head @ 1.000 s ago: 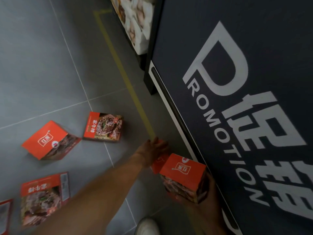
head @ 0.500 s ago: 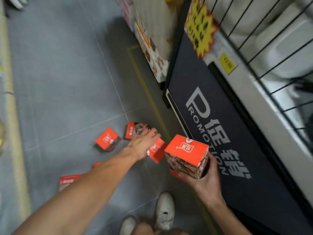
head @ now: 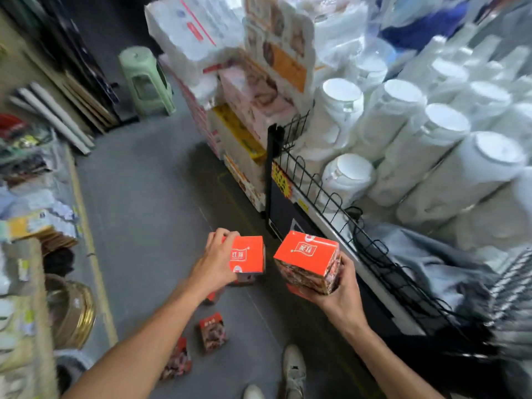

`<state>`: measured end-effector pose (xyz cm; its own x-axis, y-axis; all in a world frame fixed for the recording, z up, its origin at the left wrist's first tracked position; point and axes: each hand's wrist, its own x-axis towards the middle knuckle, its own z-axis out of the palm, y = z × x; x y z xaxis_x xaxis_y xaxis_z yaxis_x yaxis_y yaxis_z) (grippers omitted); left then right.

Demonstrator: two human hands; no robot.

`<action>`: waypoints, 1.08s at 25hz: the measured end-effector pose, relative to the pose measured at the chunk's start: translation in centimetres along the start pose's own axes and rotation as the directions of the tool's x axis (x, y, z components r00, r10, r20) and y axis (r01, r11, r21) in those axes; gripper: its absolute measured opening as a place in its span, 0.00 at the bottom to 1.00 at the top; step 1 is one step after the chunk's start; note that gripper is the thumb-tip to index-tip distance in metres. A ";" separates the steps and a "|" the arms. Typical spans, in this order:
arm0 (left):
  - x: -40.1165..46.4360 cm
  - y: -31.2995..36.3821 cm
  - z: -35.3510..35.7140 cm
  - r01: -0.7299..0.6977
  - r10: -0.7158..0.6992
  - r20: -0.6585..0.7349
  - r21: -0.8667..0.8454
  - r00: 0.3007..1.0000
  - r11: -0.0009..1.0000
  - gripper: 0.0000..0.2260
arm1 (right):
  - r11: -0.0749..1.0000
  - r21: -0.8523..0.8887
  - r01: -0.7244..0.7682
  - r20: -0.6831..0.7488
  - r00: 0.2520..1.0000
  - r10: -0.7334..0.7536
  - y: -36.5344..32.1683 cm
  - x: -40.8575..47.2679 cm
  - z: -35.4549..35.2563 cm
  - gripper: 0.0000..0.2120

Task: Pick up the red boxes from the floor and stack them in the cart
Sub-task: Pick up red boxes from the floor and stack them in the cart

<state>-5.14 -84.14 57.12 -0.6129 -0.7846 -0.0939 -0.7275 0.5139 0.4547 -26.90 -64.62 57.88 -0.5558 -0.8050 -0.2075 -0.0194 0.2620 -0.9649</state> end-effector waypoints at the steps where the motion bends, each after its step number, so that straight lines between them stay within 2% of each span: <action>1: -1.0 1.4 -2.1 -0.008 0.007 -0.037 -0.025 0.999 1.000 0.35 | 0.999 0.043 0.032 -0.014 0.999 -0.032 -2.3 -1.3 -0.8 0.50; 3: -2.8 4.2 -5.1 -0.033 0.027 -0.113 -0.054 0.993 0.998 0.35 | 0.994 0.054 0.092 -0.040 0.995 -0.090 -5.8 -4.1 -2.3 0.49; 7: -5.4 10.0 -7.9 -0.122 0.085 -0.223 -0.159 0.971 0.980 0.40 | 0.988 0.149 0.048 -0.087 0.996 -0.035 -9.8 -9.3 -6.0 0.48; 8: -5.7 11.3 -8.1 -0.147 0.100 -0.246 -0.178 0.964 0.973 0.40 | 0.980 0.199 0.029 -0.050 0.999 -0.019 -10.5 -10.0 -6.8 0.44; 10: -6.5 14.7 -8.4 -0.227 0.160 -0.296 -0.205 0.942 0.952 0.41 | 0.956 0.284 0.068 -0.110 0.993 -0.038 -12.0 -12.8 -9.1 0.28; 11: -7.0 16.6 -8.5 -0.266 0.192 -0.316 -0.213 0.929 0.940 0.41 | 0.937 0.347 0.050 -0.143 0.990 0.000 -12.6 -14.1 -10.5 0.27; 12: -7.5 18.4 -8.5 -0.299 0.219 -0.325 -0.224 0.920 0.927 0.41 | 0.915 0.402 0.023 -0.147 0.988 0.040 -13.3 -15.2 -11.8 0.36; 13: -8.1 20.2 -8.6 -0.331 0.244 -0.330 -0.238 0.912 0.913 0.41 | 0.845 0.535 -0.012 -0.148 0.983 0.108 -14.2 -16.5 -12.9 0.42; 14: -8.9 22.2 -8.5 -0.359 0.266 -0.335 -0.253 0.904 0.898 0.42 | 0.779 0.627 -0.028 -0.125 0.983 0.137 -14.3 -17.6 -14.5 0.37; 16: -10.5 25.9 -8.2 -0.406 0.311 -0.330 -0.274 0.891 0.872 0.42 | 0.665 0.746 0.037 -0.165 0.978 0.131 -14.9 -20.8 -17.2 0.09; 17: -11.2 27.5 -7.9 -0.417 0.324 -0.322 -0.282 0.890 0.864 0.42 | 0.632 0.772 0.067 -0.198 0.970 0.139 -14.9 -22.2 -18.6 0.08; 18: -12.2 29.5 -7.5 -0.428 0.338 -0.316 -0.284 0.887 0.858 0.43 | 0.601 0.793 0.102 -0.226 0.965 0.134 -14.8 -24.0 -20.4 0.08; 20: -14.4 33.5 -6.6 -0.463 0.376 -0.310 -0.288 0.873 0.838 0.44 | 0.598 0.791 0.125 -0.282 0.943 0.176 -14.5 -27.9 -23.7 0.24; 21: -15.6 35.6 -6.1 -0.488 0.402 -0.306 -0.299 0.863 0.820 0.44 | 0.619 0.770 0.155 -0.317 0.935 0.161 -14.4 -30.0 -25.2 0.29; 23: -17.7 39.7 -5.0 -0.527 0.447 -0.294 -0.310 0.845 0.791 0.44 | 0.762 0.626 0.167 -0.421 0.895 0.150 -13.0 -33.7 -28.1 0.46; 24: -18.8 41.6 -4.4 -0.539 0.463 -0.288 -0.311 0.838 0.783 0.43 | 0.800 0.577 0.168 -0.470 0.869 0.156 -12.7 -35.3 -29.3 0.52; 25: -19.8 43.4 -3.8 -0.553 0.479 -0.284 -0.318 0.831 0.770 0.43 | 0.804 0.560 0.201 -0.503 0.854 0.137 -12.9 -37.1 -30.4 0.50; 27: -22.1 47.5 -2.5 -0.591 0.528 -0.267 -0.351 0.806 0.726 0.44 | 0.729 0.614 0.303 -0.541 0.834 0.109 -12.8 -40.8 -33.0 0.25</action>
<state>-25.36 -43.29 83.04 -0.7957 -0.4543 0.4006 -0.0576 0.7151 0.6966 -31.37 -17.57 84.05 -0.9153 -0.3546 -0.1910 0.3278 -0.3801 -0.8649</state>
